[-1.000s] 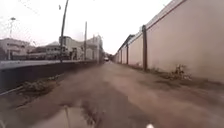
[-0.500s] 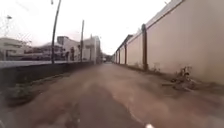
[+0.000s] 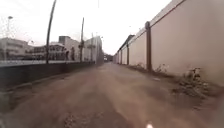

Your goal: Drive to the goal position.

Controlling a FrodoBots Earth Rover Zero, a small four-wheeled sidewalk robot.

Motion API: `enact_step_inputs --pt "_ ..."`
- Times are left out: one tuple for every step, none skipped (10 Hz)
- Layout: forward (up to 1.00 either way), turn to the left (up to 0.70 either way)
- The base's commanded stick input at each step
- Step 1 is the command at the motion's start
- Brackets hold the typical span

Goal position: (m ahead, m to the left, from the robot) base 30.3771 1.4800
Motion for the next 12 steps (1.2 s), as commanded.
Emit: enact_step_inputs --pt "0.85 0.05" --pt "0.85 0.05" --pt "0.85 0.05" --pt "0.85 0.05" --pt "0.85 0.05" --pt "0.85 0.05" --pt "0.85 0.05" --pt "0.85 0.05" --pt "0.85 0.05" --pt "0.85 0.05" --pt "0.85 0.05" --pt "0.85 0.05"
